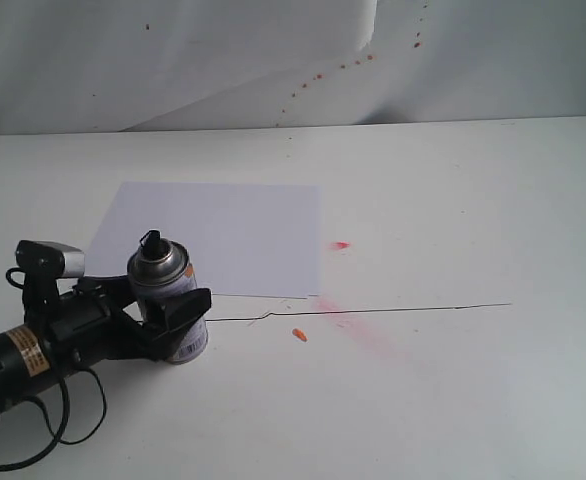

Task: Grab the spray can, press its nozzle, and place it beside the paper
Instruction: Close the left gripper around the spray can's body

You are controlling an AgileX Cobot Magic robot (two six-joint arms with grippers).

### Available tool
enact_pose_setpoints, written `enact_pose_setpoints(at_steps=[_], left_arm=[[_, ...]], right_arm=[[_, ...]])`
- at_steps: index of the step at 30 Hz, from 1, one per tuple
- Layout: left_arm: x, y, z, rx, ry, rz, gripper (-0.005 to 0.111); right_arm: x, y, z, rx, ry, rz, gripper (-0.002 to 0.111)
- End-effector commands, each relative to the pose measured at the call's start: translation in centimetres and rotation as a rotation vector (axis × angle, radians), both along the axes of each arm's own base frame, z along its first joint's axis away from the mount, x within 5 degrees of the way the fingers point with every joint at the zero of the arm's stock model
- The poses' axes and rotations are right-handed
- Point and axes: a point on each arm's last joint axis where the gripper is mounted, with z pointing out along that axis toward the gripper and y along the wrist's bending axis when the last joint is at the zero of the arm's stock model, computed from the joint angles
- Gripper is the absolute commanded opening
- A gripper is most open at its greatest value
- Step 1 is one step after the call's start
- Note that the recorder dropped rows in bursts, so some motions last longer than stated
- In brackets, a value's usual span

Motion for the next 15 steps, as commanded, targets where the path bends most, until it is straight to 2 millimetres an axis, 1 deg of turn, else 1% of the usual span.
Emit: enact_pose_setpoints(at_steps=[1,6,15], left_arm=[[0.52,0.42,0.0,-0.013,-0.013,0.084,0.089],[0.92,-0.01,-0.32,-0.011,-0.018,0.04,0.089],[1.13,-0.06,-0.24,-0.012,-0.026,0.04,0.089]], right_arm=[[-0.02,-0.04,-0.06,0.0,-0.007,-0.007,0.0],[-0.02,-0.04,-0.06,0.0,-0.007,-0.007,0.0],[-0.02,-0.04,-0.06,0.0,-0.007,-0.007,0.0]])
